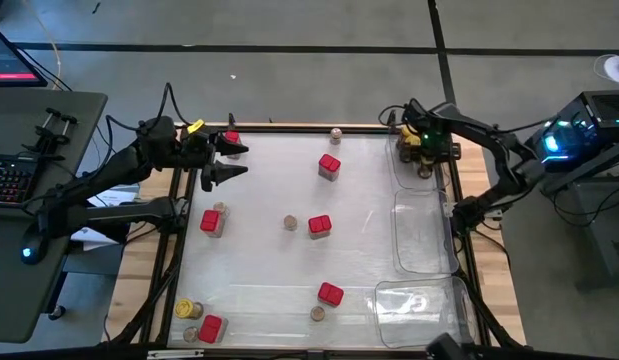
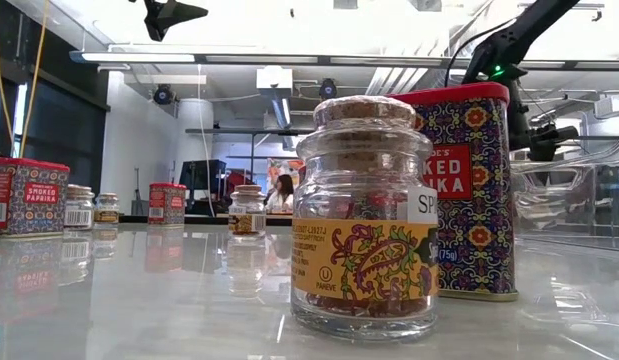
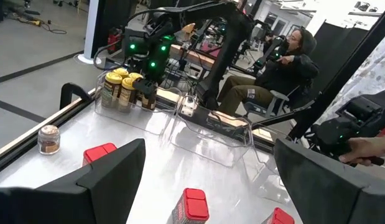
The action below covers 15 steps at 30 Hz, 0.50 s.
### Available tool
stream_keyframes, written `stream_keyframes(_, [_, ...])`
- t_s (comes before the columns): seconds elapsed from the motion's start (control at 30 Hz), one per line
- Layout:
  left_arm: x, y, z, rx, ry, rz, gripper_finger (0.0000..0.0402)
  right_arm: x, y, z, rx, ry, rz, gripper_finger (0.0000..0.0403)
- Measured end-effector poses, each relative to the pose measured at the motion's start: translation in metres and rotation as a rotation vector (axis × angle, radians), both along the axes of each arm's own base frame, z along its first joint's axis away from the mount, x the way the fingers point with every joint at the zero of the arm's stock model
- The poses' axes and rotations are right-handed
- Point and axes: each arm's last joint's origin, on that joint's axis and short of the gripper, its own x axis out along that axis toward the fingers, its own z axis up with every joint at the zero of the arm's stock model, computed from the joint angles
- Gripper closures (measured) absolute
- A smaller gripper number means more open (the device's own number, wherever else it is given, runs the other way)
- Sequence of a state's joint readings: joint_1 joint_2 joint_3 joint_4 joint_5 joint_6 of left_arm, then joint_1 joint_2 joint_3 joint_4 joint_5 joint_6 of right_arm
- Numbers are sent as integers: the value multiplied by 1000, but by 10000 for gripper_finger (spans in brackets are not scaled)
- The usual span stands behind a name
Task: Sort spices by type
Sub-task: Put the yellow seasoning bottle into the top transparent bin
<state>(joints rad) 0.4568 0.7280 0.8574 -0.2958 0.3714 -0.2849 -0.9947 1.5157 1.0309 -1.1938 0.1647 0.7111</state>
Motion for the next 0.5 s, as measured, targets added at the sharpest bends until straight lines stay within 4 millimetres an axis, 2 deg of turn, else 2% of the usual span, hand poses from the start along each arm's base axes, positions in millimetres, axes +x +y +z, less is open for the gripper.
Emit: stream_keyframes(0.5, [0, 0, 0, 1, 0, 2, 58, 0, 1, -1, 49, 9, 124, 180])
